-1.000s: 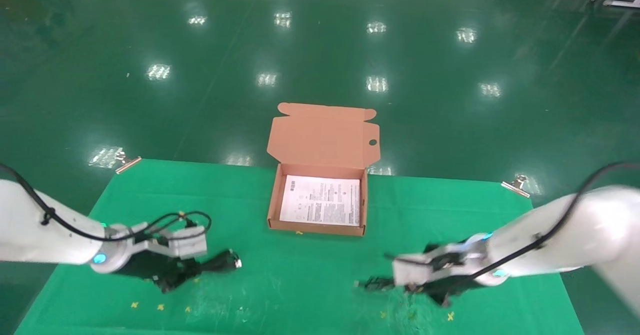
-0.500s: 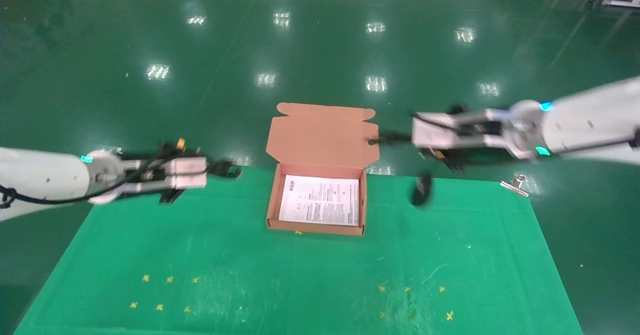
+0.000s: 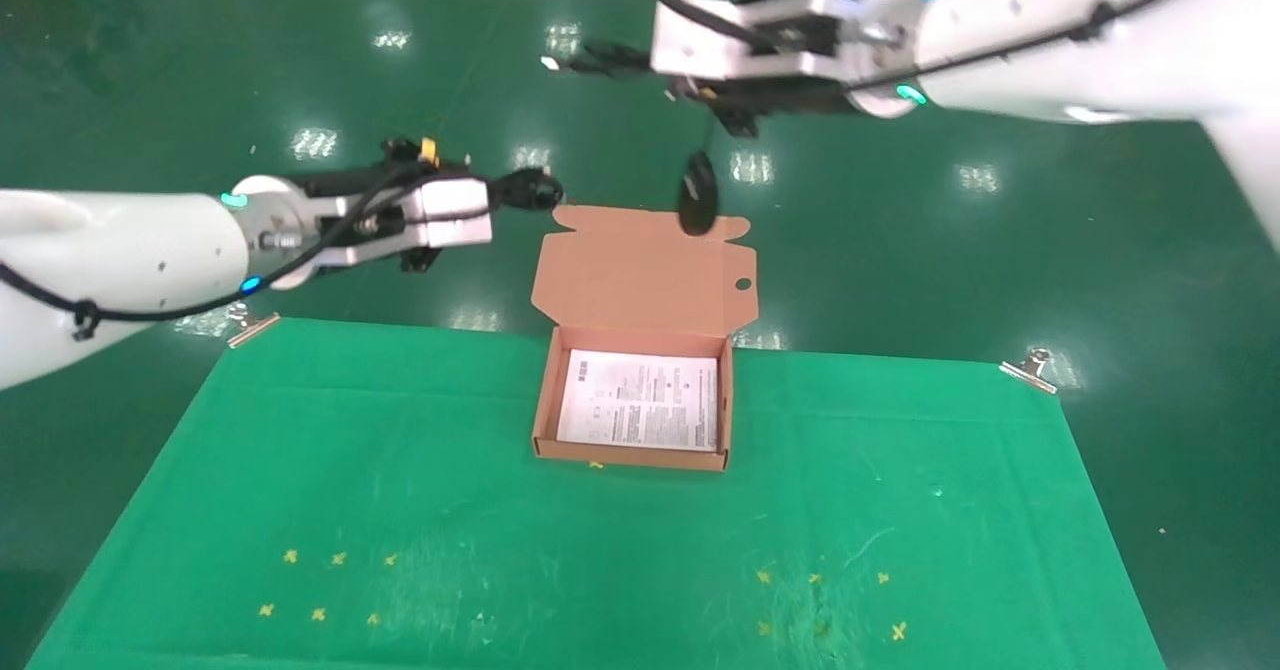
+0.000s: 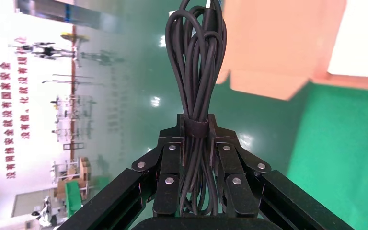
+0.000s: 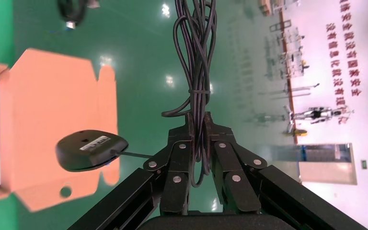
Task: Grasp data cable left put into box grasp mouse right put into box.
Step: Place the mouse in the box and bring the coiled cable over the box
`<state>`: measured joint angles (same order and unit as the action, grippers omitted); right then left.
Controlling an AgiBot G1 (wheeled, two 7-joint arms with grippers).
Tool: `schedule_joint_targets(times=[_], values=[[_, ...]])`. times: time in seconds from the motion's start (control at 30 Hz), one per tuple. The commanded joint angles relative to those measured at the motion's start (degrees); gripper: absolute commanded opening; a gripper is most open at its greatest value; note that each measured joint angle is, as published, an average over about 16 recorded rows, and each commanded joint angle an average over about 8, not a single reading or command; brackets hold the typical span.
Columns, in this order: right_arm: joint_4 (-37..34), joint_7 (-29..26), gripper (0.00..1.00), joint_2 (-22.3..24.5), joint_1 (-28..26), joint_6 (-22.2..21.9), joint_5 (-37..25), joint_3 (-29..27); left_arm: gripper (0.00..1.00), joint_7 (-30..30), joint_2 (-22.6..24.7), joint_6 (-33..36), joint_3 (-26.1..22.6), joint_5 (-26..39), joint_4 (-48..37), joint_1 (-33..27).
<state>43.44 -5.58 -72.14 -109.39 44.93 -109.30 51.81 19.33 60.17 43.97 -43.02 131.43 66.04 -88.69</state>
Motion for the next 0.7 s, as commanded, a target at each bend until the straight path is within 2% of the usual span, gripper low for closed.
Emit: schedule_joint_targets(times=[0.03, 0.17, 0.3, 0.7], values=[[-3.5, 3.2, 0.0, -2.1, -1.2, -1.3, 1.6, -0.6, 0.0, 0.5, 0.9, -1.0, 0.3, 0.9, -1.0, -0.8], [-7.1, 6.6, 0.0, -4.0, -2.7, -1.2, 2.8, -0.7, 0.0, 1.6, 1.8, -2.4, 0.9, 2.4, -2.0, -1.5], [-8.6, 7.6, 0.0, -4.6, -3.2, -1.1, 3.5, -0.7, 0.0, 2.0, 2.1, -3.1, 1.1, 3.0, -2.1, -1.7], [-8.4, 6.1, 0.0, -4.7, -0.1, -0.9, 4.9, 0.9, 0.0, 1.8, 0.2, -1.7, 0.6, 3.7, -0.4, 0.2]])
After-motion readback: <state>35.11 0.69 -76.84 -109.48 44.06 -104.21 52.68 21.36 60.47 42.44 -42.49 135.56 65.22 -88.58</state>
